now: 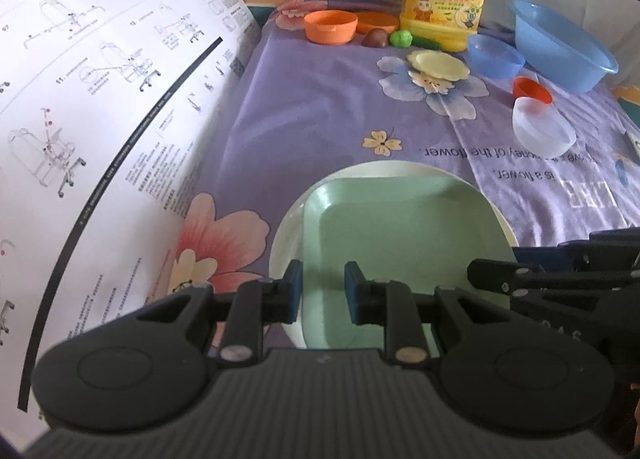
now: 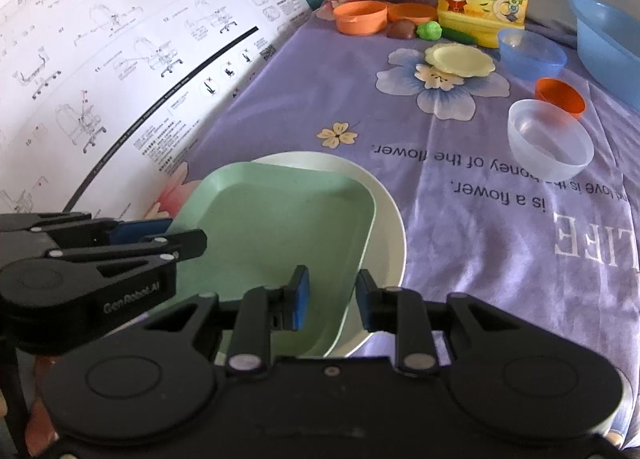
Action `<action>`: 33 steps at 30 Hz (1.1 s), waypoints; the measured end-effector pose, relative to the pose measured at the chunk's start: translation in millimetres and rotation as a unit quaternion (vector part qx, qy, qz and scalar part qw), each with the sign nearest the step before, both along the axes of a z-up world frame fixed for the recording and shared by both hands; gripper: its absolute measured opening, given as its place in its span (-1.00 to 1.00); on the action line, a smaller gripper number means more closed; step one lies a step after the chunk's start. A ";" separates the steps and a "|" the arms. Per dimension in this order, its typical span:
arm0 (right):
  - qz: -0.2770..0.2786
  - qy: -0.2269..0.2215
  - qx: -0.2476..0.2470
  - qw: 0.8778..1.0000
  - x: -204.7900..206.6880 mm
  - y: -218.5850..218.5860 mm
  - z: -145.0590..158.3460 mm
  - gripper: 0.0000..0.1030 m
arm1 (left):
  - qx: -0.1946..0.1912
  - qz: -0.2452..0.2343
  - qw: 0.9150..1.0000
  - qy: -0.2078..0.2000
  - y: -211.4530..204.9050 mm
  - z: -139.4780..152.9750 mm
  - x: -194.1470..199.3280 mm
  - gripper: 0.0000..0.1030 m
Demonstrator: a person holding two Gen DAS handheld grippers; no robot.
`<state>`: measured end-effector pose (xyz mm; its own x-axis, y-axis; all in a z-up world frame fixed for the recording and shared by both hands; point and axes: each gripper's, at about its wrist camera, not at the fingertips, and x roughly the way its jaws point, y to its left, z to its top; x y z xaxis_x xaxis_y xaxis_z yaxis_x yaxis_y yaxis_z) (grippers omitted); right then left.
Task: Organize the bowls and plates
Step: 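Carry the green square plate with both grippers and lower it into the white plate, then open both grippers to release the green plate and withdraw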
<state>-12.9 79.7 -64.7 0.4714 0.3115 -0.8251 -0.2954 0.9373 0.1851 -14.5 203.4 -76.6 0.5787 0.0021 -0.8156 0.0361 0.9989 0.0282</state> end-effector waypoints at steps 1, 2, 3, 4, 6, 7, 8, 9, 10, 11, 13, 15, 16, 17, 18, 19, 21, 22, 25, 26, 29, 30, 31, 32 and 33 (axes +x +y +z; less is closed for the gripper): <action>0.000 0.001 -0.002 1.000 1.0 -0.3 -1.0 -0.50 | 0.000 -0.001 1.000 0.001 -0.2 -1.2 1.5 -0.59; 0.001 0.002 -0.002 1.000 1.8 -0.4 -2.0 -0.50 | 0.000 -0.001 1.000 0.003 0.1 -2.6 2.8 -0.59; 0.000 0.005 -0.002 1.000 2.8 -0.5 -3.1 -0.50 | 0.000 -0.001 1.000 0.005 0.3 -3.3 4.5 -0.59; 0.000 0.006 -0.002 1.000 3.4 -0.6 -4.0 -0.50 | -0.002 0.000 1.000 0.007 0.5 -4.1 6.1 -0.59; 0.001 0.010 -0.003 1.000 5.6 0.2 -6.4 -0.50 | -0.003 -0.001 1.000 0.011 1.1 -6.1 7.9 -0.59; 0.001 0.012 -0.003 1.000 7.7 0.6 -8.1 -0.50 | -0.003 -0.001 1.000 0.012 1.5 -7.2 8.7 -0.59; 0.002 0.013 -0.002 1.000 8.7 0.8 -9.0 -0.50 | -0.004 0.000 1.000 0.014 2.0 -8.0 9.4 -0.59; 0.001 0.014 -0.004 1.000 9.7 1.3 -9.8 -0.50 | -0.005 0.001 1.000 0.015 2.5 -8.6 10.2 -0.59; 0.001 0.015 -0.005 1.000 10.8 1.7 -10.4 -0.50 | -0.006 0.001 1.000 0.017 3.3 -9.1 11.2 -0.59; 0.001 0.016 -0.005 1.000 11.6 1.9 -10.9 -0.50 | -0.007 0.002 1.000 0.018 3.1 -9.4 11.6 -0.59; 0.002 0.018 -0.004 1.000 11.3 2.1 -10.6 -0.50 | -0.007 0.002 1.000 0.020 3.8 -10.9 12.9 -0.59; 0.001 0.020 -0.003 1.000 12.4 2.7 -11.3 -0.50 | -0.009 0.003 1.000 0.022 4.3 -11.9 14.1 -0.59; 0.001 0.021 -0.004 1.000 12.7 3.0 -11.6 -0.50 | -0.009 0.003 1.000 0.022 4.5 -12.3 14.3 -0.59; 0.001 0.021 -0.004 1.000 12.9 3.0 -12.1 -0.50 | -0.009 0.003 1.000 0.023 5.0 -12.3 15.0 -0.59; 0.001 0.023 -0.003 1.000 13.5 2.9 -12.8 -0.49 | -0.008 0.004 1.000 0.023 4.3 -12.6 14.9 -0.59; 0.001 0.024 -0.003 1.000 13.9 3.3 -13.5 -0.49 | -0.008 0.003 1.000 0.023 4.1 -12.9 15.4 -0.59; 0.002 0.026 -0.002 1.000 14.2 3.1 -14.5 -0.47 | -0.008 0.003 1.000 0.024 4.2 -13.7 15.8 -0.59; 0.002 0.025 -0.003 1.000 14.3 3.1 -14.8 -0.47 | -0.008 0.003 1.000 0.024 4.1 -13.9 16.1 -0.57; 0.002 0.025 0.002 1.000 14.7 1.9 -13.8 -0.44 | -0.010 0.003 1.000 0.024 4.5 -12.9 15.6 -0.44; 0.003 0.025 0.005 1.000 14.7 1.3 -13.0 -0.41 | -0.010 0.003 1.000 0.022 4.0 -11.9 15.0 -0.23; 0.000 0.018 0.011 1.000 13.2 0.5 -7.6 0.00 | 0.012 0.013 1.000 0.001 2.1 -4.2 10.1 0.28; -0.002 0.012 0.009 1.000 12.5 0.2 -5.2 0.07 | 0.018 0.018 1.000 -0.006 2.8 -1.0 8.9 0.36; -0.003 0.008 0.011 1.000 12.3 -1.4 -2.1 0.20 | 0.019 0.023 0.999 -0.011 3.8 2.3 8.3 0.48; -0.006 0.006 0.014 1.000 12.2 -3.4 0.4 0.30 | 0.017 0.030 0.999 -0.016 6.3 6.2 7.3 0.63; -0.009 0.002 0.018 1.000 11.9 -6.3 4.0 0.51 | 0.012 0.039 0.999 -0.022 9.8 10.0 6.2 0.72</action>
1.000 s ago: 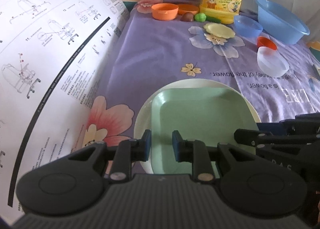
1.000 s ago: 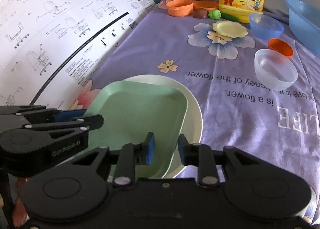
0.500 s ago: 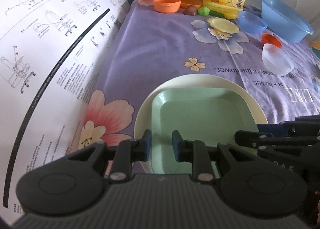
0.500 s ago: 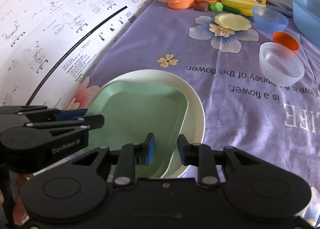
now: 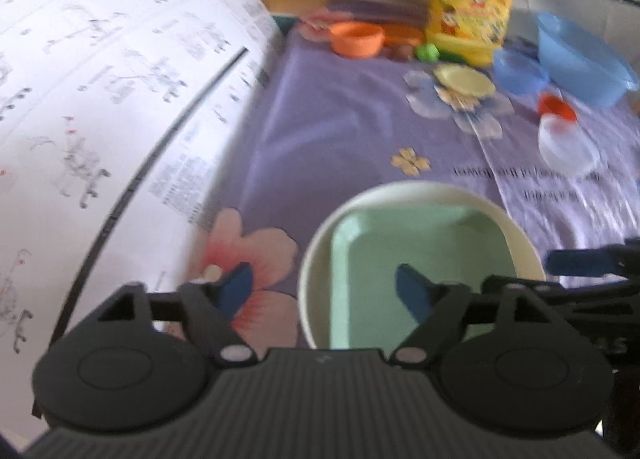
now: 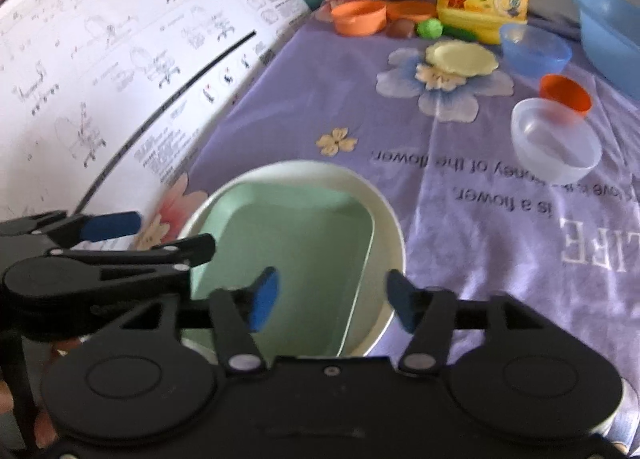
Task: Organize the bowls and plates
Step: 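Open both grippers to release the green plate and withdraw, then move both grippers to the yellow flower-shaped plate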
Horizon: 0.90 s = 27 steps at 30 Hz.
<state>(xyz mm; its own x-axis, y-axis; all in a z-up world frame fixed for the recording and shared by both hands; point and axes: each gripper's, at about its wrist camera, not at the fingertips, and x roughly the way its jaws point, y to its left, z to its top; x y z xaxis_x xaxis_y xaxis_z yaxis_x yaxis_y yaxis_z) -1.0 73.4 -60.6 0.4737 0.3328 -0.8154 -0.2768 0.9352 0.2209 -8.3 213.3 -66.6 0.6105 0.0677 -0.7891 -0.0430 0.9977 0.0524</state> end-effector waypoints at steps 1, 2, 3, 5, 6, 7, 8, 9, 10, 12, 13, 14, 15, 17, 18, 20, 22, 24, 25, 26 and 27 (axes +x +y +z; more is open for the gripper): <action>-0.004 -0.007 0.004 1.000 -1.0 -3.6 4.3 0.71 | -0.004 0.009 1.000 -0.007 3.6 3.6 -1.3 0.93; -0.005 -0.013 0.006 1.000 -2.0 -5.9 7.5 0.80 | -0.008 0.015 1.000 -0.014 6.6 7.0 -2.3 1.00; -0.006 -0.021 0.007 1.000 -3.6 -8.6 11.5 0.94 | -0.011 0.021 1.000 -0.021 9.1 10.3 -3.7 1.00; -0.007 -0.030 0.011 0.999 -7.2 -12.9 18.3 1.00 | -0.018 0.025 0.999 -0.021 12.0 13.9 -3.8 1.00; -0.007 -0.034 0.011 0.999 -8.4 -14.4 20.7 1.00 | -0.020 0.026 0.999 -0.021 12.1 15.1 -3.6 1.00; -0.007 -0.037 0.010 0.999 -9.5 -15.4 22.7 1.00 | -0.021 0.026 0.999 -0.020 11.9 15.7 -3.7 1.00; -0.007 -0.038 0.009 0.999 -9.8 -16.5 24.2 1.00 | -0.021 0.026 0.999 -0.018 11.0 16.2 -3.9 1.00; -0.008 -0.040 0.008 0.999 -10.8 -17.8 25.6 1.00 | -0.020 0.025 0.999 -0.016 9.6 17.1 -4.1 1.00; -0.010 -0.041 0.007 0.999 -11.8 -19.2 26.8 1.00 | -0.020 0.023 0.999 -0.015 8.7 18.0 -5.0 1.00; -0.013 -0.044 0.008 0.999 -14.1 -22.8 29.0 1.00 | -0.016 0.019 1.000 -0.013 4.4 19.5 -5.8 1.00; -0.015 -0.045 0.009 0.999 -15.0 -24.9 30.0 1.00 | -0.013 0.018 1.000 -0.013 1.9 20.2 -6.8 1.00; -0.017 -0.046 0.009 0.999 -16.1 -26.9 31.1 1.00 | -0.010 0.017 1.000 -0.013 0.1 20.9 -8.4 1.00; -0.019 -0.049 0.009 0.999 -17.1 -29.0 32.4 1.00 | -0.008 0.016 1.000 -0.014 -1.7 21.7 -8.9 1.00; -0.023 -0.052 0.011 0.998 -19.0 -33.3 34.9 1.00 | -0.006 0.015 1.000 -0.013 -3.9 23.1 -9.6 1.00; -0.025 -0.054 0.011 0.998 -20.0 -35.2 36.0 1.00 | -0.006 0.014 1.000 -0.012 -5.0 23.7 -9.7 1.00; -0.030 -0.057 0.012 0.998 -21.7 -38.3 37.9 1.00 | -0.006 0.013 1.000 -0.011 -6.9 25.0 -10.1 1.00; -0.035 -0.058 0.013 0.998 -22.2 -41.0 38.7 1.00 | -0.006 0.008 1.000 -0.015 -8.3 26.5 -10.8 1.00; -0.038 -0.060 0.015 0.997 -22.8 -44.7 40.0 1.00 | -0.006 0.002 1.000 -0.018 -10.8 28.1 -11.3 1.00; -0.040 -0.061 0.016 0.997 -23.1 -46.3 40.6 1.00 | -0.006 -0.002 1.000 -0.020 -12.0 28.8 -11.3 1.00; -0.042 -0.062 0.016 0.997 -23.3 -47.9 41.2 1.00 | -0.006 -0.005 1.000 -0.021 -13.5 29.5 -10.8 1.00; -0.044 -0.063 0.017 0.997 -23.5 -49.5 41.6 1.00 | -0.006 -0.008 1.000 -0.023 -14.9 30.0 -10.1 1.00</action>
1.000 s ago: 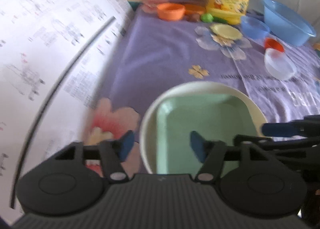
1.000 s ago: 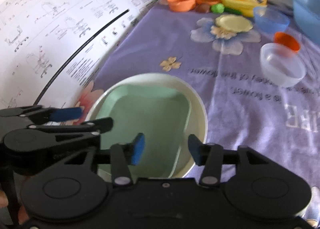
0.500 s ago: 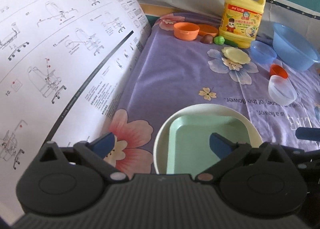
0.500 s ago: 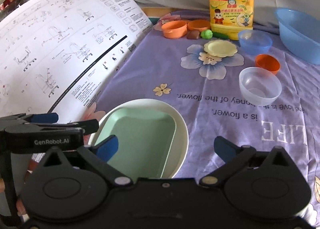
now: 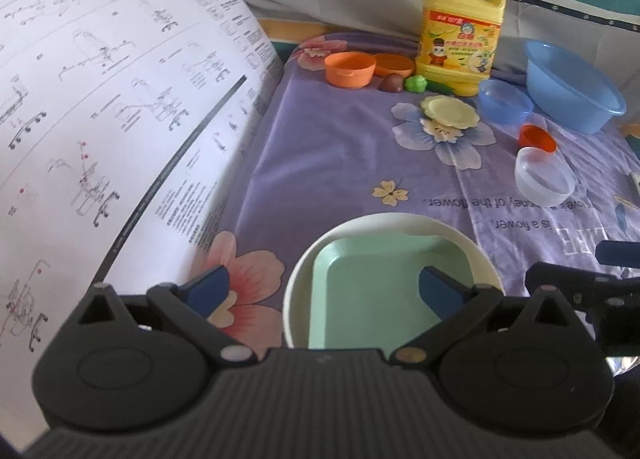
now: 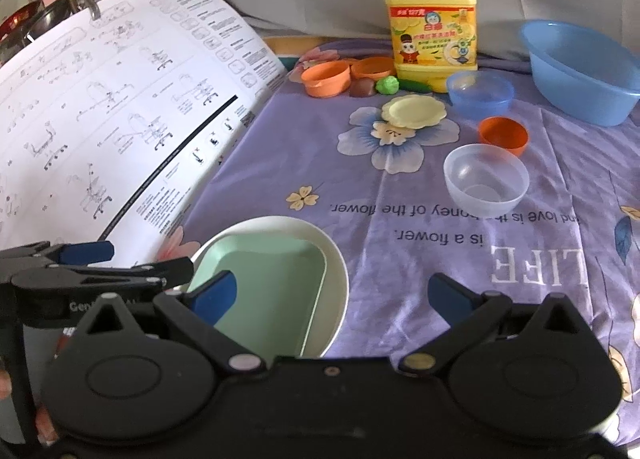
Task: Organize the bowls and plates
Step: 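Move both grippers to the yellow flower-shaped plate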
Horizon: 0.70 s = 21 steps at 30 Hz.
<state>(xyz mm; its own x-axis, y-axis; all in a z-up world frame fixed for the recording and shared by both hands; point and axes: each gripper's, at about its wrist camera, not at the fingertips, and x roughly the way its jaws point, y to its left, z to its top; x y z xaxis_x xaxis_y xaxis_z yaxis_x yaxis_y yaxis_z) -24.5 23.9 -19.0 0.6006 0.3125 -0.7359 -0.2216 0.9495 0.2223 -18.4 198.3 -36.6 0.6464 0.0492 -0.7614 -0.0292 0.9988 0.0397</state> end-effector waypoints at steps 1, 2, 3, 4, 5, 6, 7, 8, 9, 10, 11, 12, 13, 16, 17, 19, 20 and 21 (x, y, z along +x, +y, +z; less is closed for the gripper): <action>-0.002 -0.001 0.001 1.000 -0.2 -1.0 0.3 1.00 | 0.001 -0.003 1.000 -0.001 -1.2 0.2 1.0 1.00; -0.003 -0.001 0.001 1.000 0.0 -2.2 0.3 1.00 | 0.003 -0.004 1.000 -0.002 -2.5 0.2 2.3 1.00; -0.006 -0.001 0.000 1.000 -0.1 -2.4 0.6 1.00 | 0.006 -0.005 1.000 -0.002 -3.9 -0.1 3.9 1.00; -0.008 -0.001 0.001 1.000 0.0 -3.6 0.7 1.00 | 0.010 -0.006 1.000 -0.001 -5.0 -0.8 6.1 1.00; -0.010 0.000 0.001 1.000 0.5 -4.1 0.5 1.00 | 0.010 -0.006 1.000 0.000 -5.0 -1.5 8.1 1.00; -0.012 0.000 0.001 1.000 1.2 -5.5 0.6 1.00 | 0.007 -0.006 1.000 0.002 -4.9 -2.2 10.3 1.00; -0.014 -0.001 0.000 1.000 2.2 -5.3 0.7 1.00 | 0.001 -0.007 1.000 0.007 -3.8 -3.0 13.0 1.00; -0.016 -0.001 0.000 1.000 3.1 -6.3 0.9 1.00 | -0.006 -0.008 1.000 0.011 -3.1 -3.7 15.2 1.00; -0.018 -0.001 -0.001 1.000 4.1 -7.1 1.1 1.00 | -0.015 -0.008 1.000 0.013 -2.0 -3.7 17.4 1.00; -0.021 -0.002 -0.002 1.000 5.2 -7.7 1.9 1.00 | -0.019 -0.008 1.000 0.013 -1.7 -3.4 19.0 1.00; -0.023 -0.002 -0.001 1.000 6.8 -8.9 2.4 1.00 | -0.024 -0.009 1.000 0.013 -1.6 -2.7 21.1 1.00; -0.026 -0.003 -0.001 1.000 8.5 -10.0 3.2 1.00 | -0.028 -0.011 0.999 0.014 -1.5 -2.4 23.3 1.00; -0.030 -0.004 0.000 1.000 10.7 -10.8 4.3 1.00 | -0.034 -0.015 0.999 0.013 -1.4 -1.8 26.0 1.00; -0.039 -0.008 0.003 0.999 18.5 -15.0 10.1 1.00 | -0.041 -0.017 0.999 0.013 -2.9 1.1 35.6 1.00; -0.042 -0.011 0.004 0.999 21.1 -16.0 12.3 1.00 | -0.038 -0.019 0.999 0.017 -4.7 2.1 40.0 1.00; -0.052 -0.022 0.003 0.998 27.6 -19.1 17.6 1.00 | -0.029 -0.019 0.999 0.019 -9.5 5.1 50.0 1.00; -0.056 -0.024 0.004 0.998 32.4 -21.5 20.8 1.00 | -0.023 -0.021 0.999 0.017 -12.6 7.4 55.7 1.00; -0.059 -0.027 0.005 0.998 36.4 -23.4 23.1 1.00 | -0.017 -0.024 0.999 0.015 -15.5 9.5 60.9 1.00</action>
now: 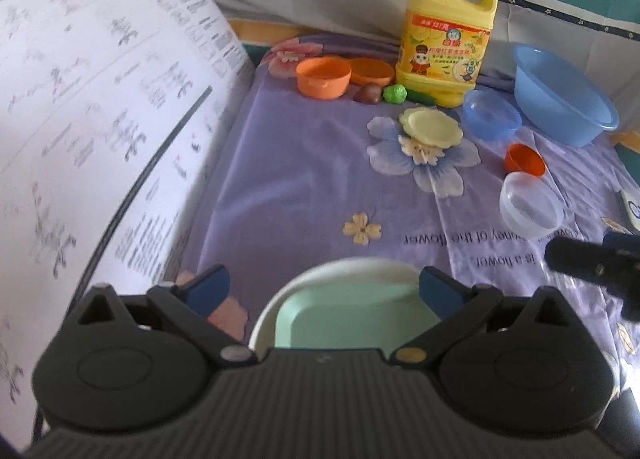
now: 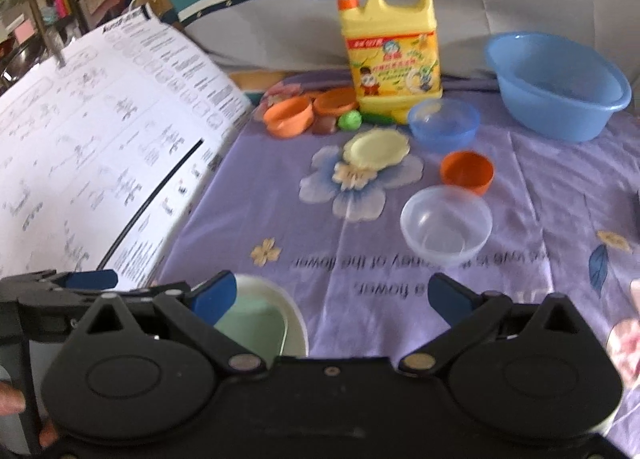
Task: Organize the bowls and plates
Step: 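Move both grippers to the yellow flower-shaped plate, then close both grippers on the yellow flower-shaped plate rim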
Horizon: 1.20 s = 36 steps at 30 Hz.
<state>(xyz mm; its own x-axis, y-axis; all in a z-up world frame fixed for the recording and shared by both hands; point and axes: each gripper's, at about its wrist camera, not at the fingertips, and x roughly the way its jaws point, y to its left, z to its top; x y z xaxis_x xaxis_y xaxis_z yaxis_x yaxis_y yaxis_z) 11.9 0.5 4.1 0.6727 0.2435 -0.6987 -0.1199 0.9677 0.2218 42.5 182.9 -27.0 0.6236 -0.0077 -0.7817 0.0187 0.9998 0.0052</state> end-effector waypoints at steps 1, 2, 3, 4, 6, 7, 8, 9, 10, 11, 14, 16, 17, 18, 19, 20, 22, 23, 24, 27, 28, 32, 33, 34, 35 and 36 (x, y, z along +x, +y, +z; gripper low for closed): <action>-0.004 -0.001 0.001 1.000 5.7 -2.1 2.7 1.00 | 0.004 -0.002 1.000 -0.002 -3.6 2.4 5.5 1.00; -0.007 -0.001 0.002 1.000 11.0 -4.1 5.0 1.00 | 0.006 -0.004 1.000 -0.004 -6.7 4.9 11.9 1.00; -0.012 -0.001 0.003 1.000 17.5 -5.8 7.5 1.00 | 0.007 -0.006 1.000 -0.006 -9.1 7.2 17.6 1.00; -0.015 -0.001 0.005 1.000 25.0 -7.2 9.9 1.00 | 0.007 -0.008 1.000 -0.007 -11.7 9.3 23.4 1.00; -0.021 0.000 0.005 1.000 42.6 -8.7 14.3 1.00 | 0.011 -0.014 1.000 -0.009 -17.2 12.2 37.1 1.00; -0.024 -0.001 0.003 1.000 49.1 -8.9 15.9 1.00 | 0.014 -0.016 1.000 -0.009 -20.5 12.9 43.8 1.00; -0.026 -0.001 0.004 1.000 57.8 -9.9 18.1 1.00 | 0.019 -0.017 1.000 -0.009 -23.7 13.5 50.8 1.00; -0.026 0.001 0.006 1.000 65.7 -11.2 19.9 1.00 | 0.022 -0.018 1.000 -0.007 -27.2 14.1 59.3 1.00; -0.030 0.003 0.007 1.000 74.7 -12.8 21.6 1.00 | 0.022 -0.022 1.000 -0.006 -29.2 14.5 66.1 1.00; -0.035 0.003 0.007 0.999 83.8 -14.7 23.1 1.00 | 0.021 -0.024 0.999 -0.005 -31.6 14.9 73.3 1.00; -0.050 0.011 0.015 0.999 113.0 -20.5 24.5 1.00 | 0.026 -0.023 0.999 -0.006 -38.8 16.8 97.5 1.00; -0.058 0.018 0.027 0.998 134.3 -26.0 22.6 1.00 | 0.025 -0.023 0.999 -0.005 -42.7 16.4 114.1 1.00; -0.062 0.022 0.034 0.997 146.8 -29.1 21.1 1.00 | 0.024 -0.022 0.999 -0.005 -44.9 15.7 122.3 1.00; -0.065 0.027 0.039 0.997 155.9 -31.2 19.1 0.97 | 0.024 -0.021 0.999 -0.003 -47.5 13.8 131.3 1.00; -0.071 0.032 0.045 0.996 166.6 -34.3 16.1 0.85 | 0.024 -0.020 1.000 0.001 -49.4 11.3 139.7 1.00; -0.073 0.038 0.052 0.995 175.1 -36.9 11.8 0.77 | 0.023 -0.017 1.000 0.005 -51.5 7.7 149.4 1.00; -0.076 0.053 0.071 0.993 194.9 -42.8 2.4 0.56 | 0.020 -0.016 1.000 0.011 -55.8 0.8 165.6 1.00; -0.079 0.060 0.078 0.992 202.5 -44.7 -2.6 0.52 | 0.020 -0.016 1.000 0.015 -57.4 -3.5 172.0 1.00; -0.082 0.070 0.085 0.991 211.5 -46.8 -8.9 0.39 | 0.020 -0.014 1.000 0.019 -59.6 -7.6 180.0 1.00; -0.094 0.098 0.102 0.985 233.3 -51.5 -31.5 0.03 | 0.013 -0.013 0.999 0.028 -65.0 -19.2 200.7 0.91; -0.096 0.104 0.106 0.984 238.8 -52.1 -38.1 -0.10 | 0.013 -0.013 0.999 0.030 -66.7 -23.4 206.9 0.86; -0.101 0.120 0.115 0.981 251.5 -52.7 -58.0 -0.17 | 0.014 -0.012 0.999 0.042 -73.3 -41.8 231.0 0.57; -0.103 0.122 0.115 0.980 256.2 -52.5 -62.3 -0.19 | 0.009 -0.013 0.999 0.046 -74.4 -45.9 236.7 0.52; -0.104 0.123 0.116 0.980 260.5 -52.1 -65.4 -0.21 | 0.003 -0.012 0.999 0.050 -75.4 -49.7 242.4 0.41; -0.104 0.124 0.114 0.980 264.4 -51.5 -68.6 -0.21 | -0.003 -0.012 0.999 0.053 -76.4 -52.2 246.2 0.32; -0.106 0.127 0.111 0.980 269.2 -50.5 -72.5 -0.22 | -0.008 -0.012 0.998 0.055 -78.3 -55.6 251.4 0.27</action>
